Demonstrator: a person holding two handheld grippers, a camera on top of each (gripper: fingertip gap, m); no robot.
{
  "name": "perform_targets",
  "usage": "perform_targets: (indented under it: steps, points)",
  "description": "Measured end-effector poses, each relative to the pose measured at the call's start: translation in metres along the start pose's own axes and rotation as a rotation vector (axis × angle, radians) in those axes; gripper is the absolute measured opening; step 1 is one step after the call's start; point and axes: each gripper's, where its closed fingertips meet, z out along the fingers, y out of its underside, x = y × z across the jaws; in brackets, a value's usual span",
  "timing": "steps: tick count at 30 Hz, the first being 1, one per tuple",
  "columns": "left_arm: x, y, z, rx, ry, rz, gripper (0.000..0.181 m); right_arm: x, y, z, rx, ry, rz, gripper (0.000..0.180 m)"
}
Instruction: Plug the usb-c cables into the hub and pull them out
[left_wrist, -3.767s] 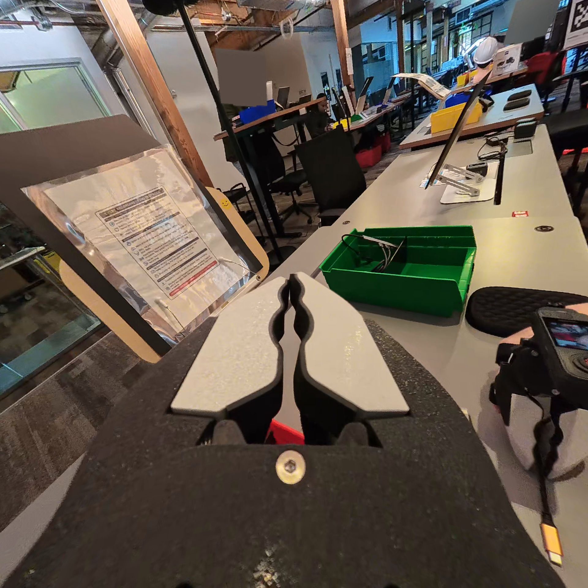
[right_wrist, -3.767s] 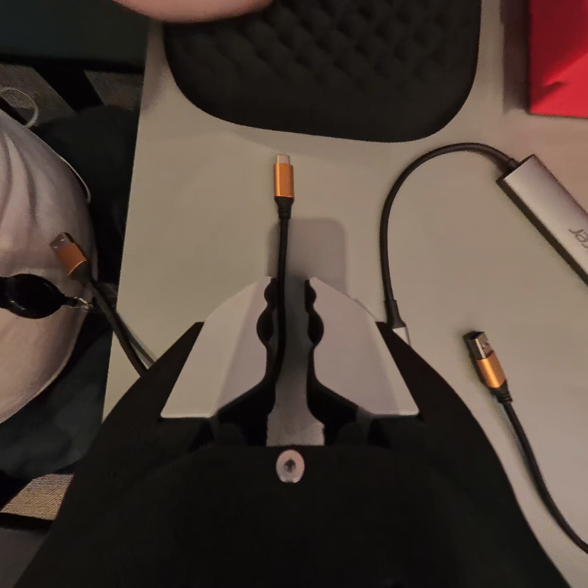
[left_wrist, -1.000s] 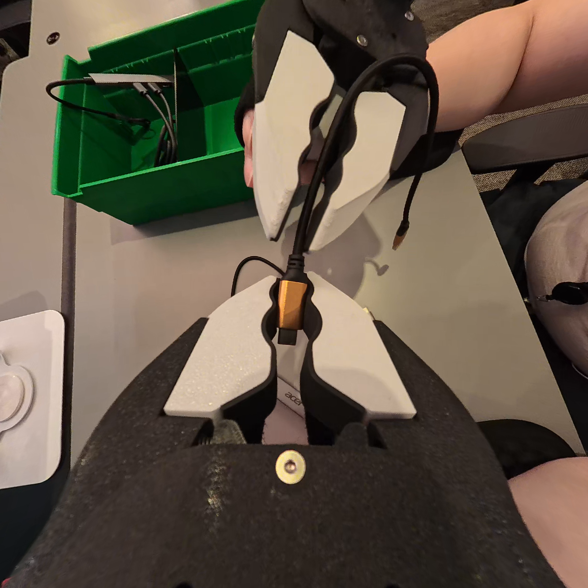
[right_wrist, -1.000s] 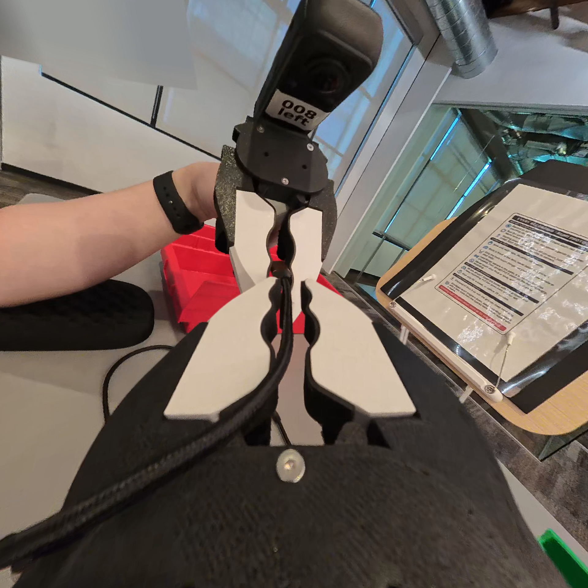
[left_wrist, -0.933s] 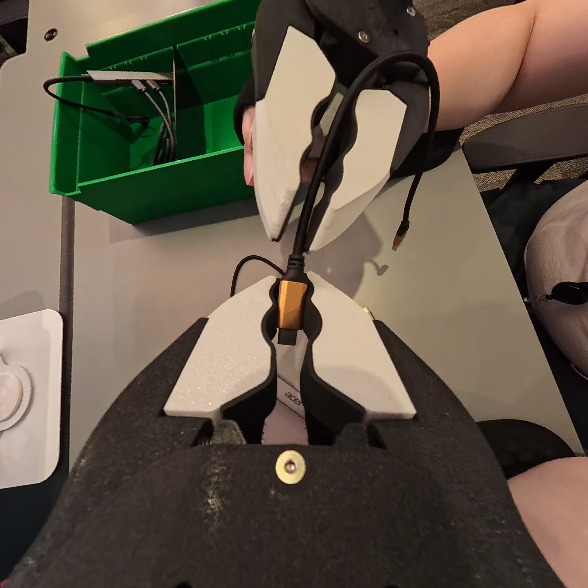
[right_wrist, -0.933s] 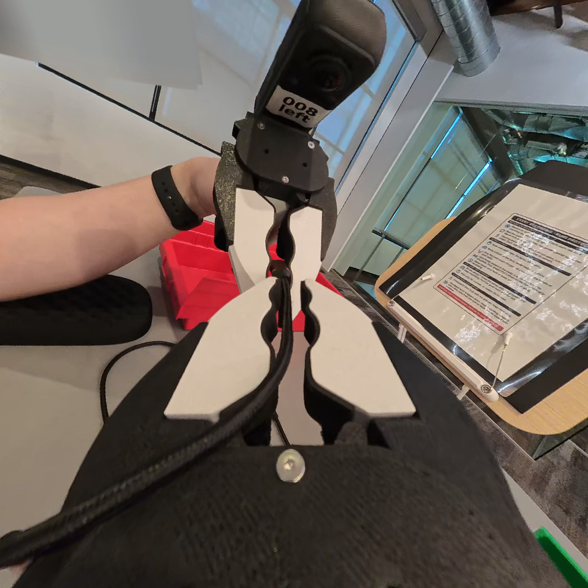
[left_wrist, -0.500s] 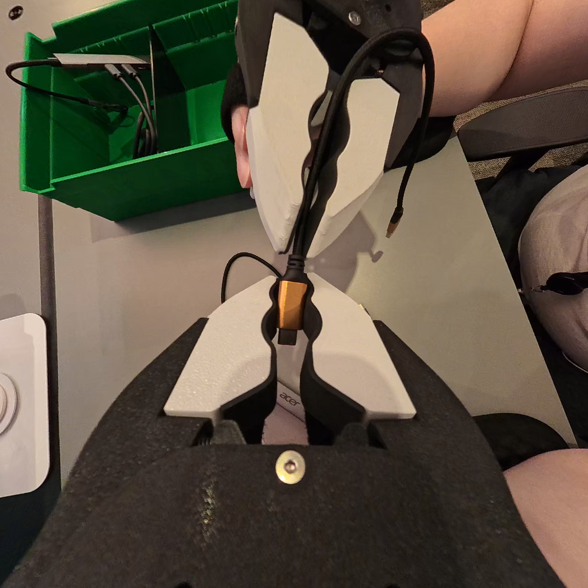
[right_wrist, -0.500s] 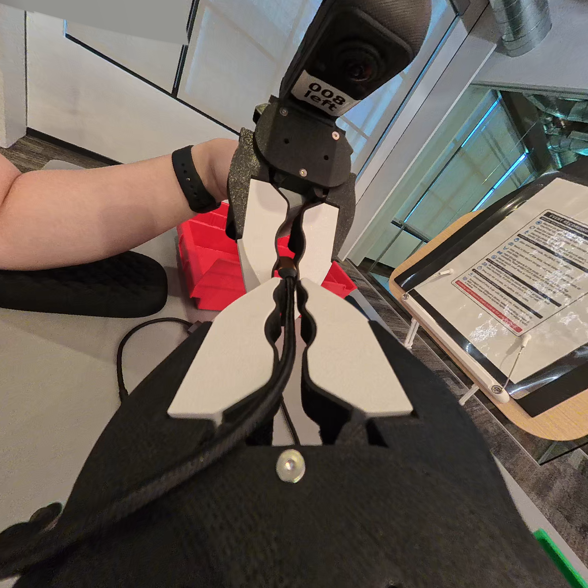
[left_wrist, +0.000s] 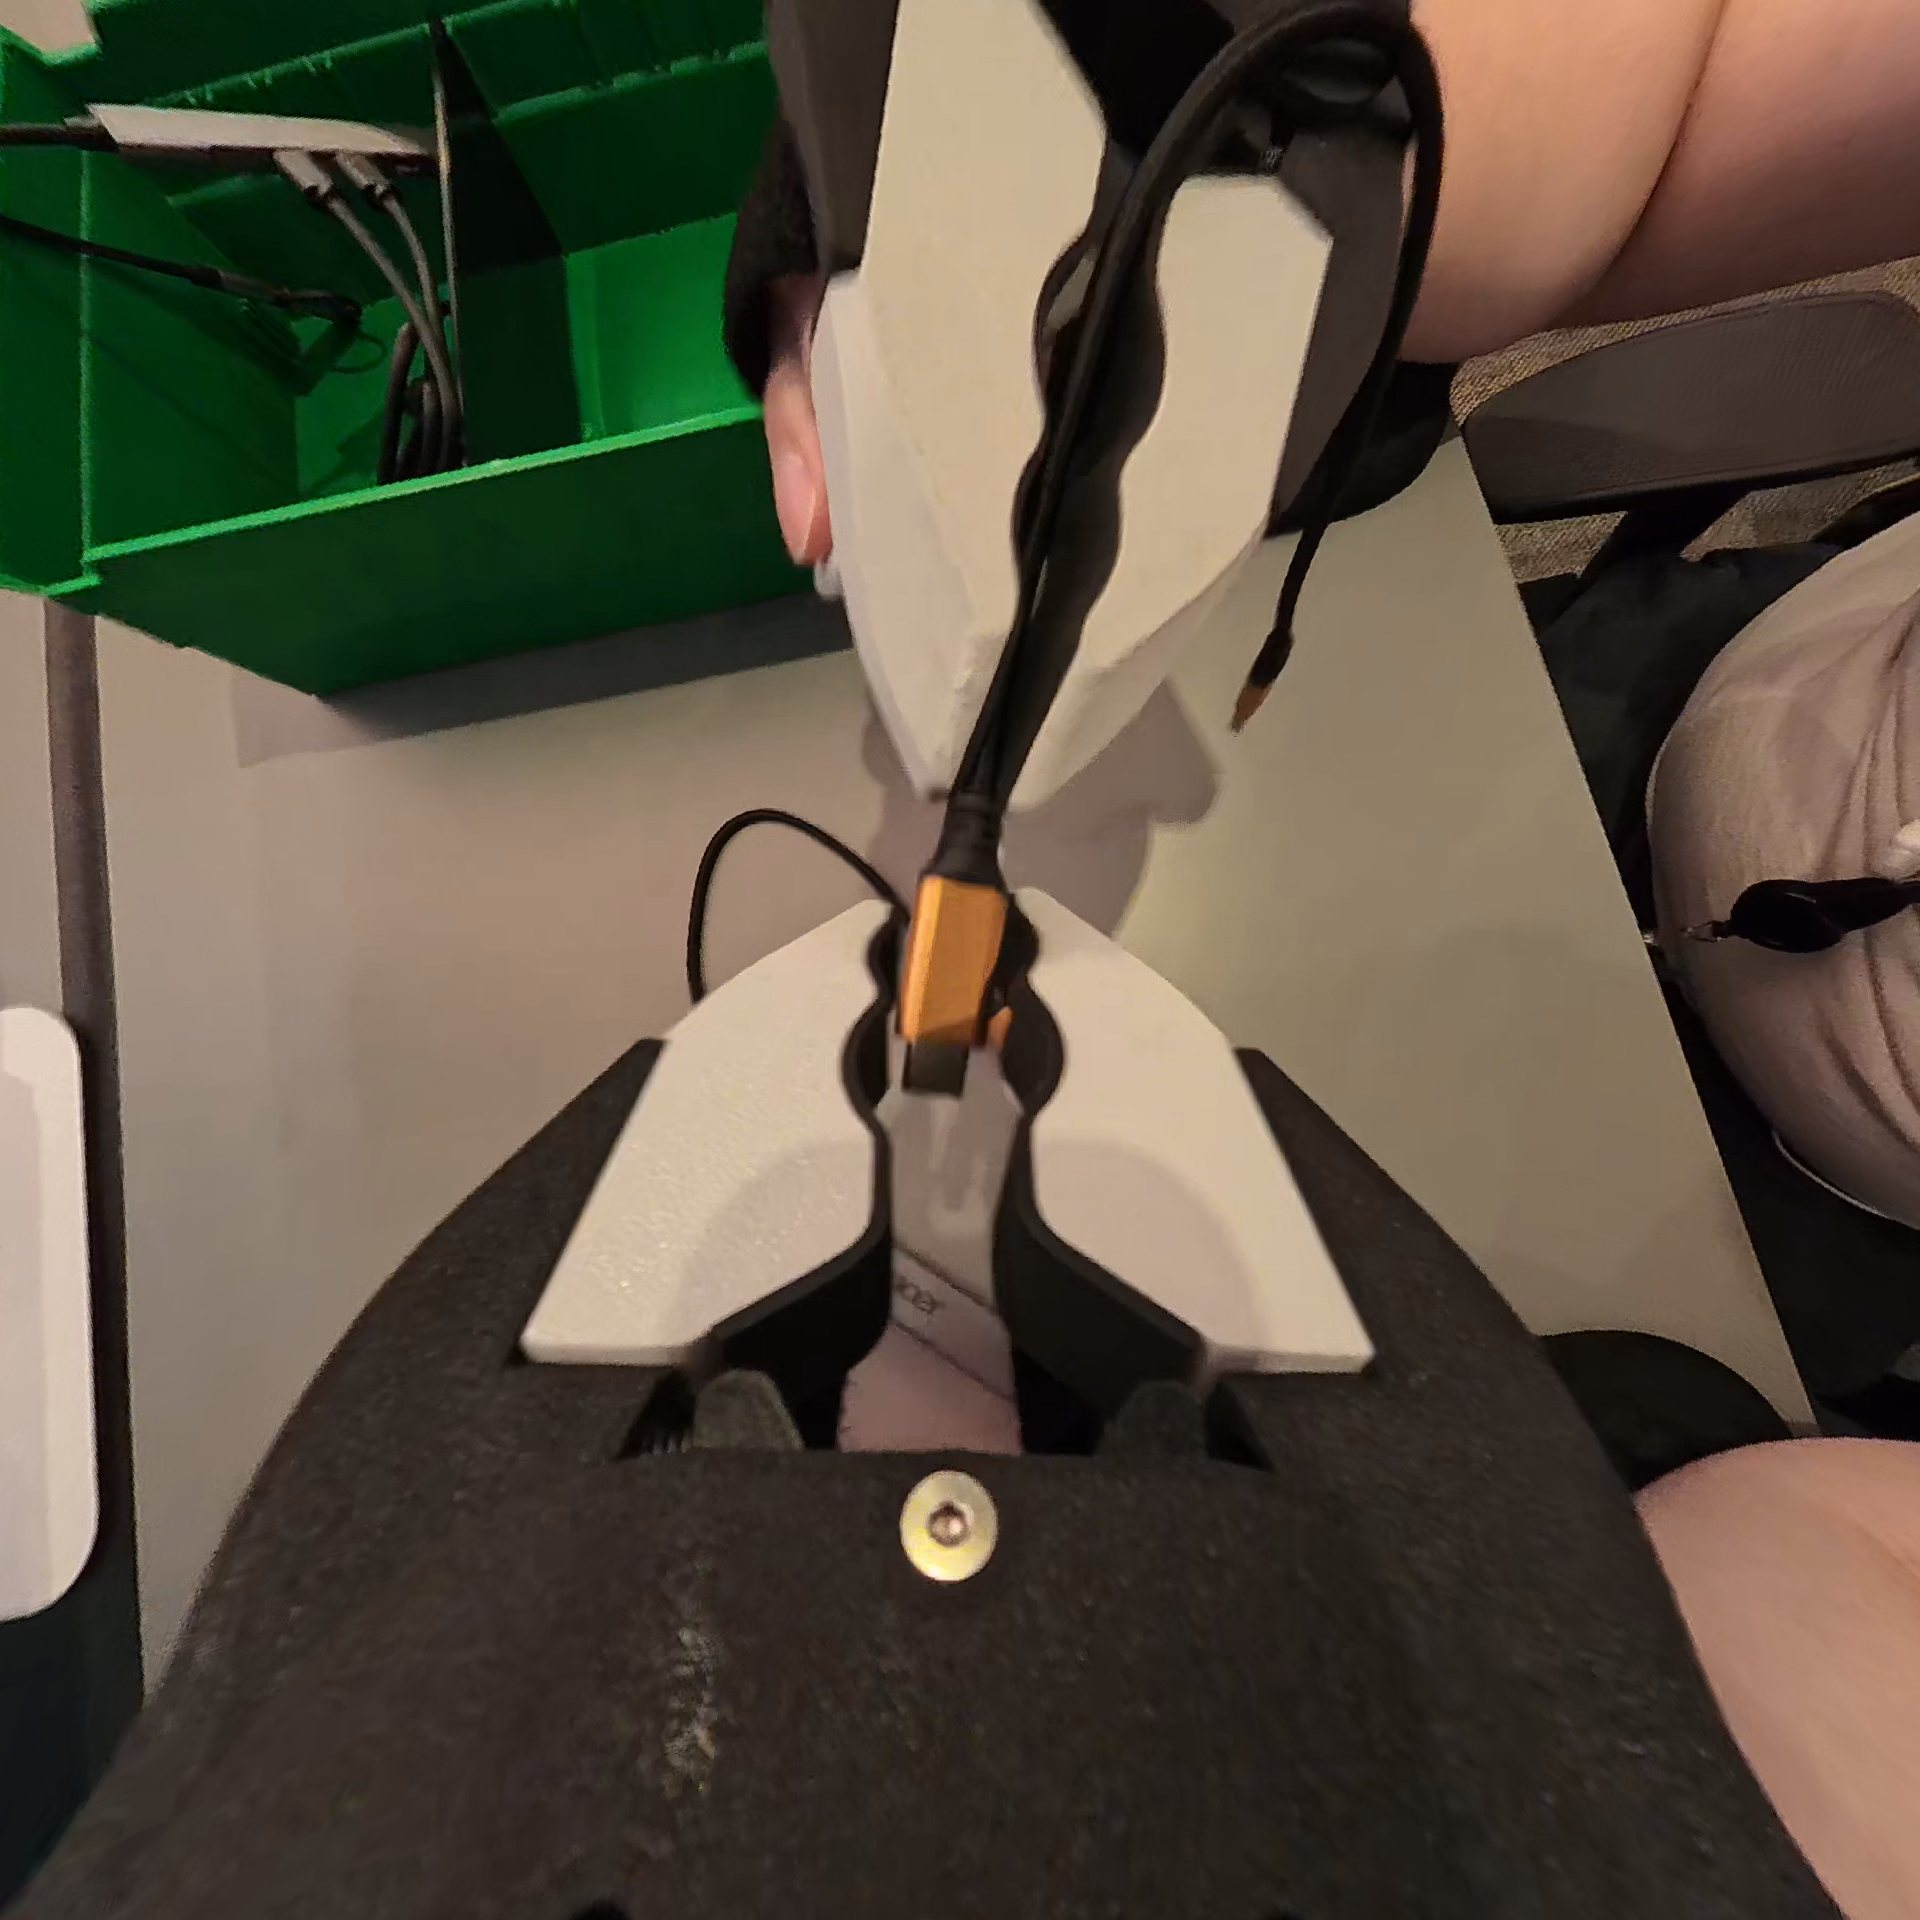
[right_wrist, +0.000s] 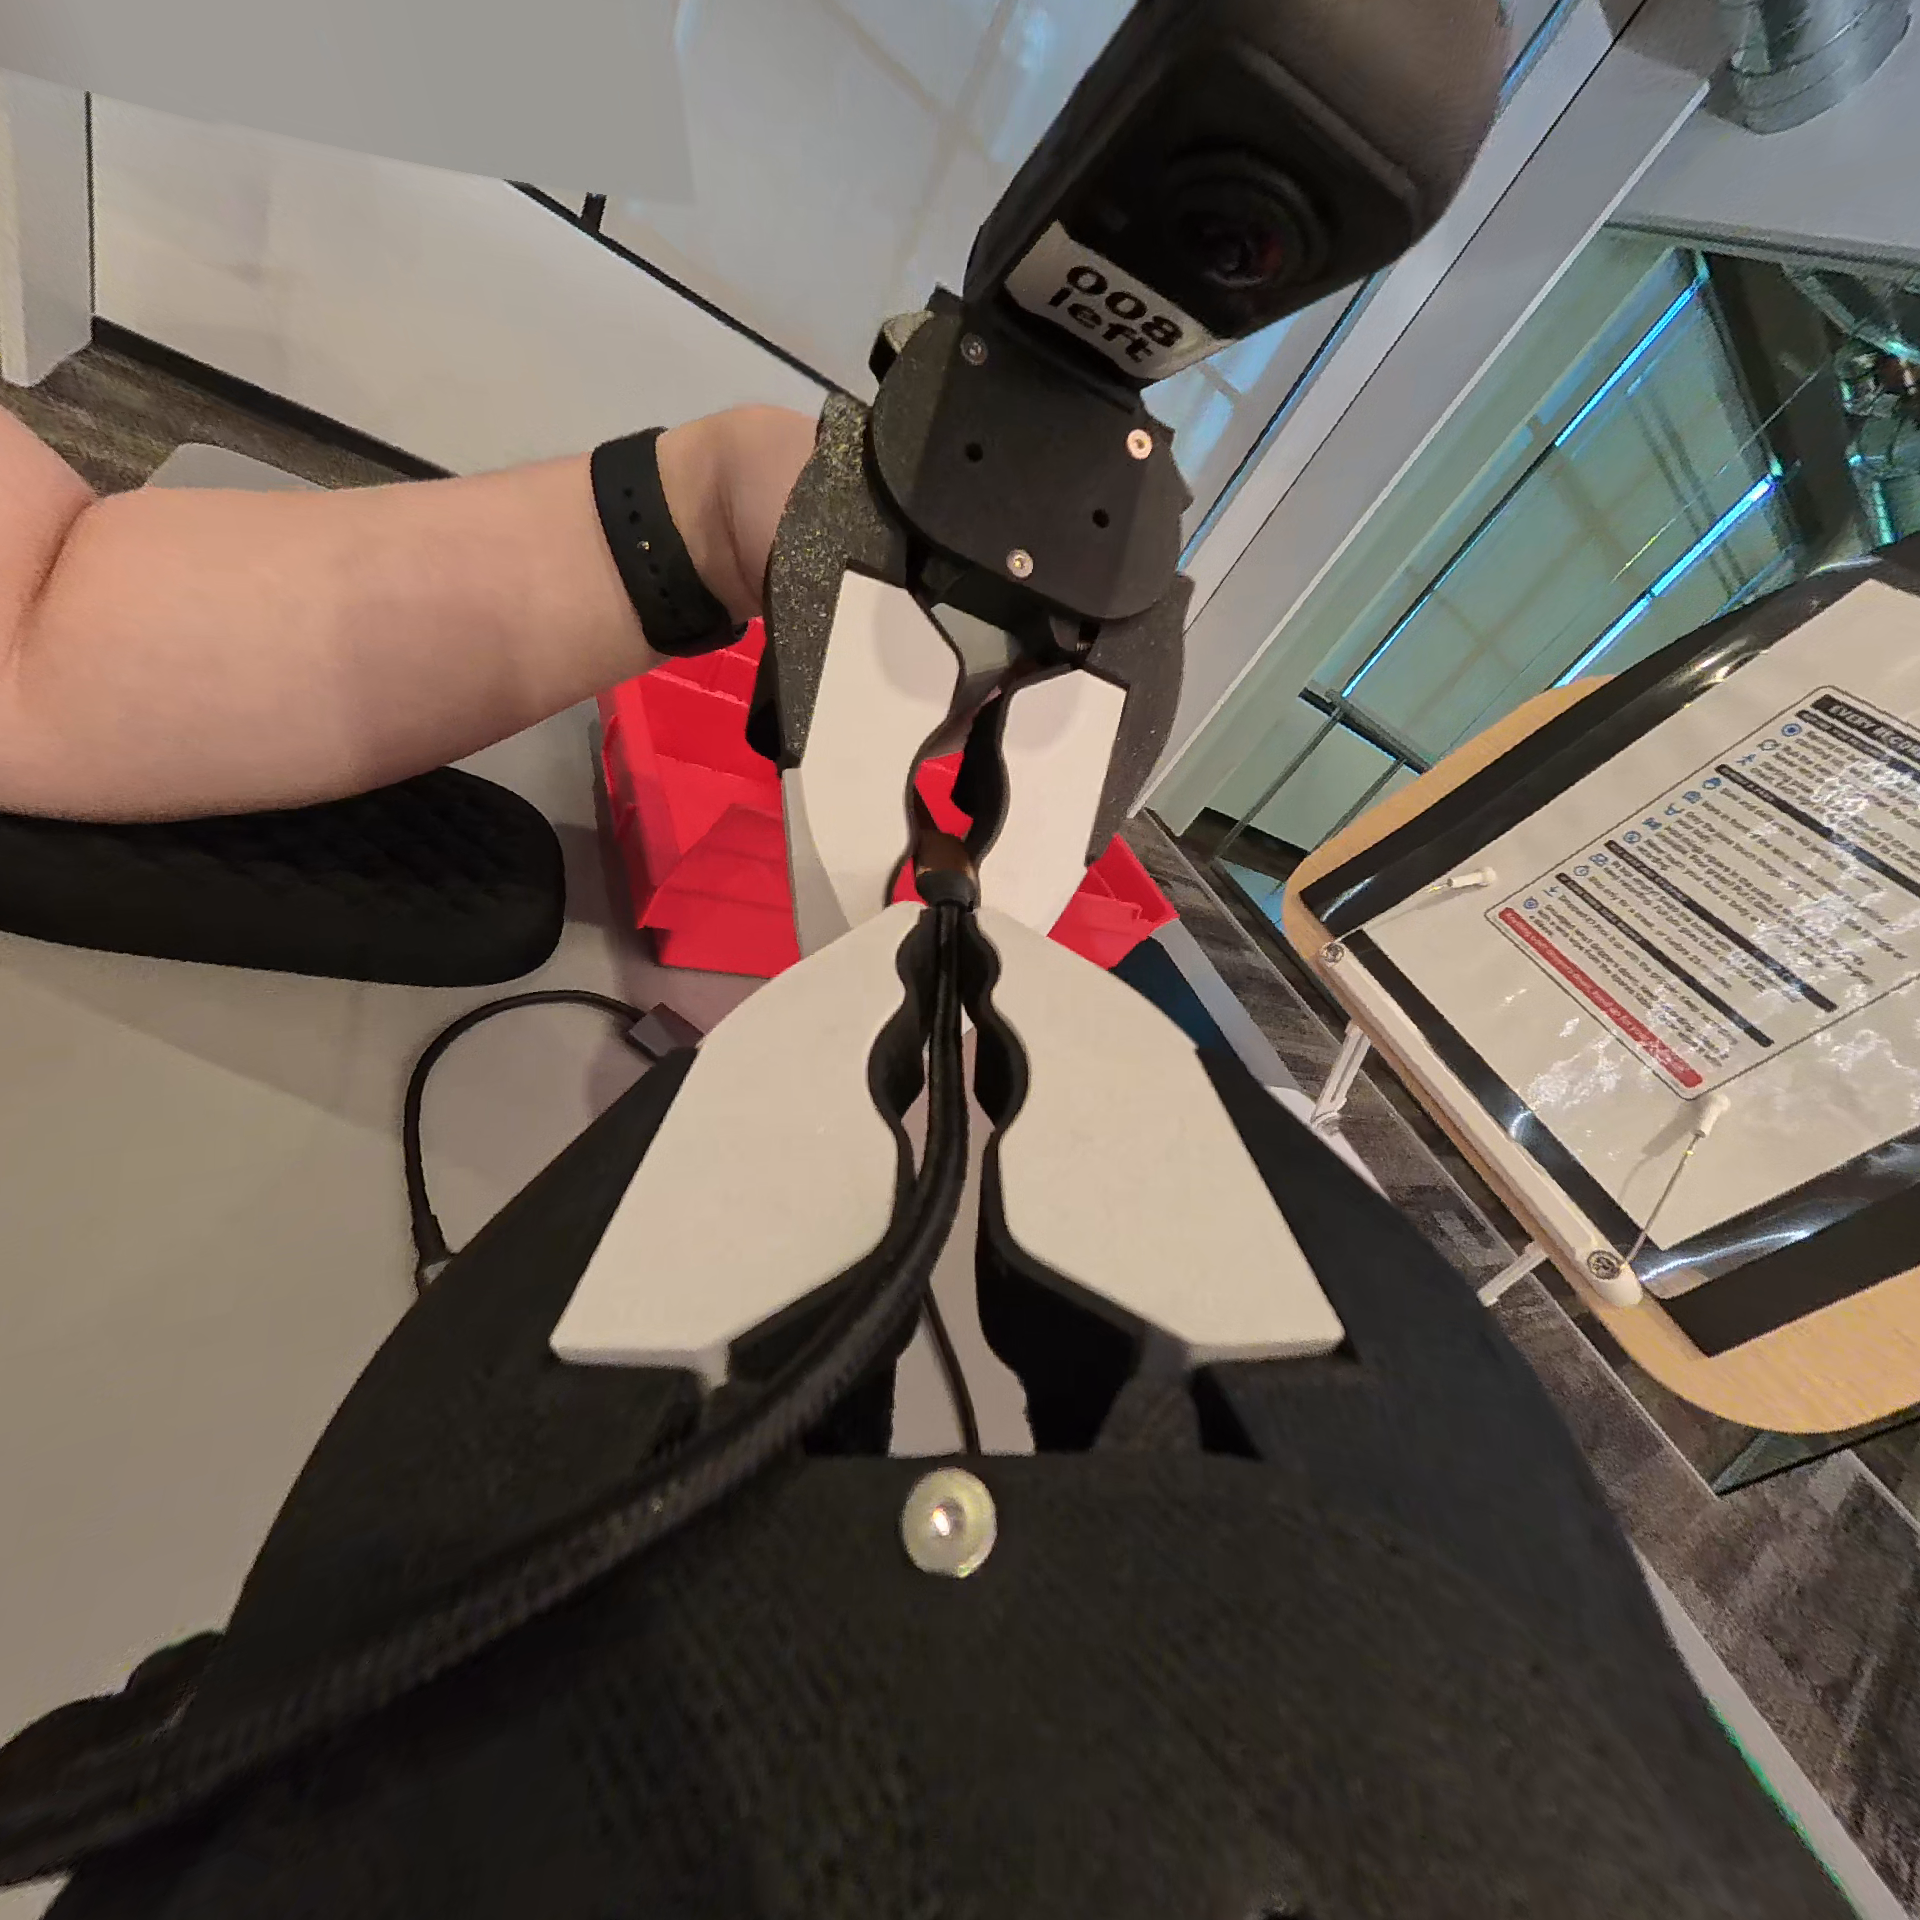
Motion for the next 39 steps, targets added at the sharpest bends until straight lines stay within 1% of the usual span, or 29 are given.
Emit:
perform_targets:
  steps: [2,3,4,6,7,8,10,12,14,15,17,19,21,23,24,26,29,30,31,32,33,34,37,39]
  points:
    - [-0.008,0.012,-0.008,-0.038,-0.052,-0.047,0.052,0.010,-0.006,-0.004,-0.003,0.025,-0.010,0.005]
    - [-0.014,0.021,-0.014,-0.070,-0.091,-0.091,0.066,0.018,-0.011,-0.008,-0.006,0.039,-0.018,0.005]
    - [-0.020,0.033,-0.022,-0.104,-0.132,-0.148,0.069,0.027,-0.017,-0.012,-0.009,0.040,-0.019,0.005]
    - [-0.027,0.058,-0.036,-0.183,-0.193,-0.274,0.065,0.051,-0.037,-0.023,0.000,0.046,0.004,0.005]
    - [-0.026,0.070,-0.040,-0.226,-0.203,-0.321,0.058,0.065,-0.052,-0.030,0.031,0.060,0.008,0.005]
    - [-0.025,0.079,-0.042,-0.268,-0.209,-0.352,0.052,0.077,-0.067,-0.036,0.056,0.063,0.017,0.005]
    - [-0.024,0.094,-0.040,-0.354,-0.218,-0.389,0.051,0.103,-0.086,-0.050,0.060,0.114,0.008,0.005]
    - [-0.023,0.102,-0.033,-0.420,-0.207,-0.404,0.046,0.120,-0.085,-0.062,0.024,0.177,-0.002,0.005]
    - [-0.023,0.105,-0.023,-0.459,-0.191,-0.404,0.041,0.129,-0.076,-0.071,0.039,0.233,0.002,0.005]
    - [-0.024,0.106,-0.017,-0.477,-0.182,-0.413,0.038,0.130,-0.073,-0.074,0.059,0.227,-0.005,0.005]
    - [-0.020,0.115,-0.007,-0.532,-0.153,-0.465,0.034,0.135,-0.066,-0.078,0.081,0.196,0.052,0.005]
    - [-0.015,0.127,0.001,-0.594,-0.137,-0.572,0.029,0.133,-0.070,-0.085,0.143,0.151,0.061,0.005]
    - [-0.009,0.135,0.008,-0.609,-0.136,-0.771,0.024,0.129,-0.073,-0.092,0.177,0.121,0.053,0.005]
    - [-0.006,0.133,0.016,-0.548,-0.127,-0.966,0.023,0.124,-0.077,-0.096,0.191,0.100,0.026,0.005]
    - [-0.006,0.133,0.019,-0.517,-0.132,-1.019,0.022,0.123,-0.081,-0.098,0.205,0.092,0.010,0.003]
    - [-0.003,0.140,0.024,-0.542,-0.152,-1.023,0.023,0.120,-0.090,-0.103,0.243,0.075,0.007,0.005]
    - [0.006,0.165,0.024,-0.710,-0.206,-0.946,0.029,0.115,-0.101,-0.111,0.324,0.040,0.012,0.005]
    - [0.006,0.175,0.020,-0.784,-0.245,-0.917,0.036,0.114,-0.103,-0.114,0.342,0.031,0.014,0.005]
    - [0.006,0.182,0.016,-0.847,-0.281,-0.885,0.037,0.114,-0.103,-0.116,0.354,0.025,0.016,0.005]
    - [0.005,0.186,0.014,-0.883,-0.296,-0.852,0.039,0.115,-0.104,-0.118,0.364,0.026,0.019,0.005]
    - [0.004,0.188,0.015,-0.901,-0.303,-0.819,0.045,0.114,-0.106,-0.120,0.374,0.022,0.021,0.005]
    - [0.002,0.190,0.016,-0.920,-0.305,-0.793,0.053,0.113,-0.107,-0.122,0.382,0.012,0.020,0.005]
    - [0.007,0.196,0.019,-0.996,-0.257,-0.785,0.056,0.112,-0.110,-0.129,0.399,0.014,0.004,0.005]
    - [0.006,0.198,0.024,-1.003,-0.223,-0.801,0.057,0.109,-0.110,-0.132,0.407,-0.002,0.002,0.005]
